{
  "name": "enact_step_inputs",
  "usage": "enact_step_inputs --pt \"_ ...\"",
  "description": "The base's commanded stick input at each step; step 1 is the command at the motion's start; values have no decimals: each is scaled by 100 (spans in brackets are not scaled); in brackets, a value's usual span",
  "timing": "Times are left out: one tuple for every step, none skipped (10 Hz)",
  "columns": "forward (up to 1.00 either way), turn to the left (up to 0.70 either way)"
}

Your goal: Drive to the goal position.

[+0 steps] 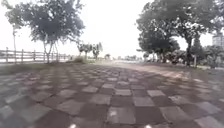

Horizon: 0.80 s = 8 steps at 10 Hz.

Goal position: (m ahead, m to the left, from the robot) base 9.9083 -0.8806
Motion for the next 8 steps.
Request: enact_step_inputs --pt "100 0" --pt "100 0" --pt "100 0" --pt "100 0" --pt "100 0" --pt "100 0" --pt "100 0" --pt "100 0"
